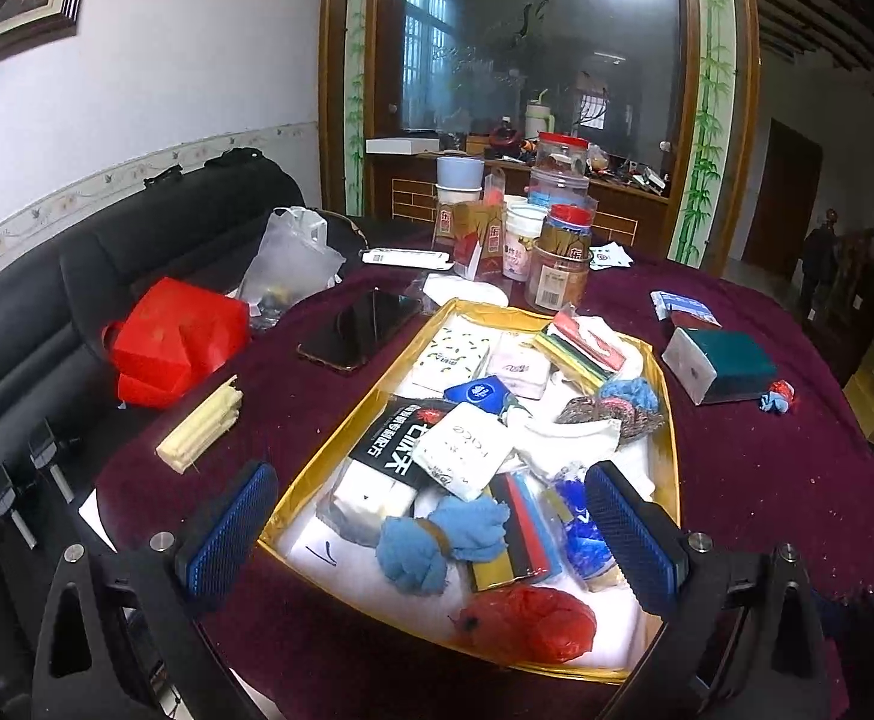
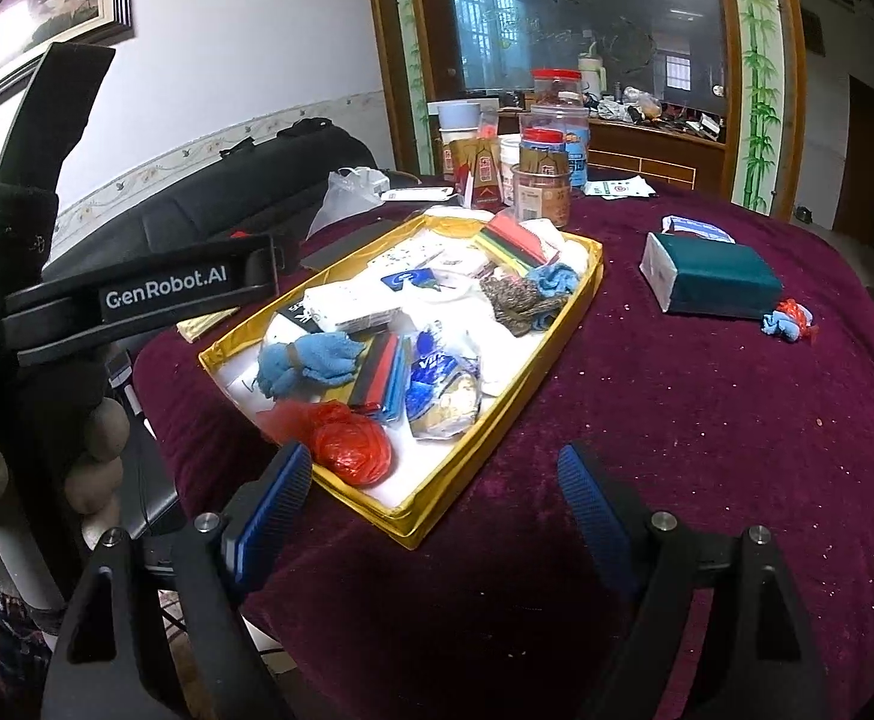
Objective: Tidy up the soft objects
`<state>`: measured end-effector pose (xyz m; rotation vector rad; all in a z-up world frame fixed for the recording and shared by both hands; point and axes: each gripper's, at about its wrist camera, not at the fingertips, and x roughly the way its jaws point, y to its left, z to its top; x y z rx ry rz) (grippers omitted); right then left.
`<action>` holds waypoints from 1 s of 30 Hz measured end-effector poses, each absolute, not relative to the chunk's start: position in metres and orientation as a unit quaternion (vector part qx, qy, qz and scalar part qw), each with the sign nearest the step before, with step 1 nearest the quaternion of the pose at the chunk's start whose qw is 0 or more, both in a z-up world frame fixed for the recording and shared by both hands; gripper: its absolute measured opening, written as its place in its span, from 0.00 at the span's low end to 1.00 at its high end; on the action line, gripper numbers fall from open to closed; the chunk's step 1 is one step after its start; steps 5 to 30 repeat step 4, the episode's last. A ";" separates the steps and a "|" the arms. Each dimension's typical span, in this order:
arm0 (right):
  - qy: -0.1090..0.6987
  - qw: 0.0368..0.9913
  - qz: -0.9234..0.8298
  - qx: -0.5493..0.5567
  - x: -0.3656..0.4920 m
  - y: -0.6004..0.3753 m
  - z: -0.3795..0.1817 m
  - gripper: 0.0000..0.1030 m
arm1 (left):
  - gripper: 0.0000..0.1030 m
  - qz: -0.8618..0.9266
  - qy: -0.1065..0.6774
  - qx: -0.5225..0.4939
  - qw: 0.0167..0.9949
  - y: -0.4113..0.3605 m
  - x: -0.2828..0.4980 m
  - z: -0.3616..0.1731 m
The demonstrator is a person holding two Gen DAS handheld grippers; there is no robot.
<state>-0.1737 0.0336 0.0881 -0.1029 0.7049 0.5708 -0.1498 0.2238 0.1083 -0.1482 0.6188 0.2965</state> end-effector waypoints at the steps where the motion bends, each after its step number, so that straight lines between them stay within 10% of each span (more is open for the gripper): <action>1: 0.340 0.897 0.276 -0.050 -0.174 0.034 0.088 0.81 | 1.00 0.141 0.303 -0.074 0.940 0.224 -0.150 0.108; 30: 0.341 0.898 0.274 -0.046 -0.173 0.032 0.089 0.81 | 1.00 0.116 0.313 -0.077 0.939 0.224 -0.149 0.108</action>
